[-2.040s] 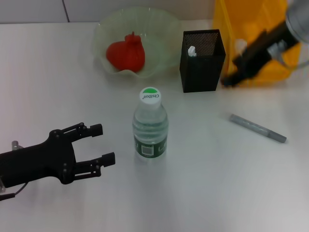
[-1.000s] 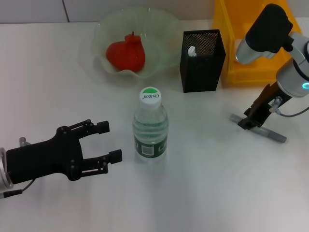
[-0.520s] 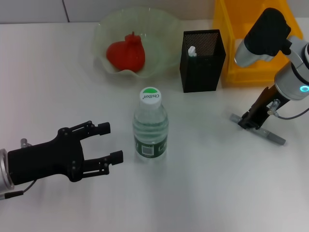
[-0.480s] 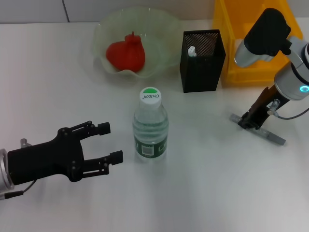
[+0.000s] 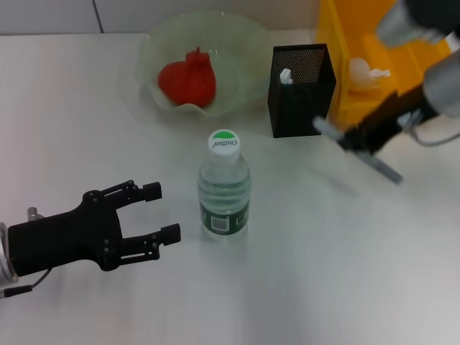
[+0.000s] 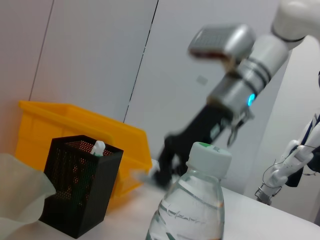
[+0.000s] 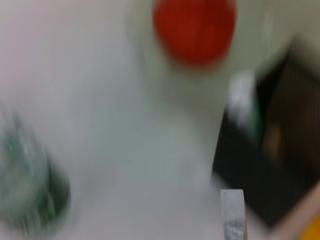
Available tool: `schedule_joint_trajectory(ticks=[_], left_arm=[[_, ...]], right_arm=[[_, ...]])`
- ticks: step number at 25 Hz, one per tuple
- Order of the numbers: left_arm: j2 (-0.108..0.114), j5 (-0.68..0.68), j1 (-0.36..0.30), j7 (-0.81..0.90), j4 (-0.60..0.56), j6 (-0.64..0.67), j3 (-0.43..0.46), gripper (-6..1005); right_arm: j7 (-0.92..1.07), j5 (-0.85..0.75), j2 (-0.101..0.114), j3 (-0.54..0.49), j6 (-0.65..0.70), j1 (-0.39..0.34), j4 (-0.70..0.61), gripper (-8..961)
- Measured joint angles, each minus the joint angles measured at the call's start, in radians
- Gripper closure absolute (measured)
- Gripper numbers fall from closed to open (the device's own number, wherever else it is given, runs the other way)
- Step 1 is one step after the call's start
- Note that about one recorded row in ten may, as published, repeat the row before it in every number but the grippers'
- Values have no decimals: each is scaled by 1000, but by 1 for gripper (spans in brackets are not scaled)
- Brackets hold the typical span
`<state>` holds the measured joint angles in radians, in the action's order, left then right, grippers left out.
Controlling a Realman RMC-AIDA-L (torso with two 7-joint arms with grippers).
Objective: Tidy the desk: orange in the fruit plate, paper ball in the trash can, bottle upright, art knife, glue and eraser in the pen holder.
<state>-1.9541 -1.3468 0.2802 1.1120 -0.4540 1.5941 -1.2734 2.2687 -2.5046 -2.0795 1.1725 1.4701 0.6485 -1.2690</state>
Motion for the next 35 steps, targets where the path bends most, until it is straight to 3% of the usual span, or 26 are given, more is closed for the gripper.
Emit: schedule_joint_trajectory(ticks=[1, 4, 5, 7, 9, 10, 11, 15, 16, 21, 30, 35], left_arm=[[0, 0, 0, 0, 0, 0, 0, 155], [0, 0, -1, 0, 0, 0, -2, 155], [-1, 0, -1, 0, 0, 1, -5, 155], [-1, 0, -1, 0, 0, 1, -6, 155], [-1, 0, -2, 0, 0, 2, -7, 155], [-2, 0, -3, 0, 0, 3, -6, 155], [-2, 0, -3, 0, 0, 3, -5, 155], [-2, 0, -4, 0, 0, 6, -5, 155], [-2, 0, -4, 0, 0, 6, -5, 155], [-2, 0, -4, -2, 0, 6, -1, 155], [-2, 0, -3, -8, 0, -3, 0, 155], [-3, 0, -2, -9, 0, -4, 0, 155]], right_arm=[[0, 0, 0, 0, 0, 0, 0, 817], [-60, 197, -4, -62, -48, -90, -144, 819], [-128, 364, -4, -77, -147, -150, -170, 820], [-180, 460, -2, -76, -209, -171, -151, 821], [-297, 613, -2, -72, -305, -194, -68, 821], [-420, 727, -2, -76, -365, -183, 58, 822], [-420, 727, -2, -76, -365, -183, 58, 822], [-692, 977, -1, -80, -458, -73, 426, 823], [-692, 977, -1, -80, -458, -73, 426, 823], [-813, 1019, -3, -69, -598, 68, 676, 825], [-827, 1018, -5, -42, -633, 85, 723, 827], [-820, 1022, -4, -41, -622, 73, 718, 738]])
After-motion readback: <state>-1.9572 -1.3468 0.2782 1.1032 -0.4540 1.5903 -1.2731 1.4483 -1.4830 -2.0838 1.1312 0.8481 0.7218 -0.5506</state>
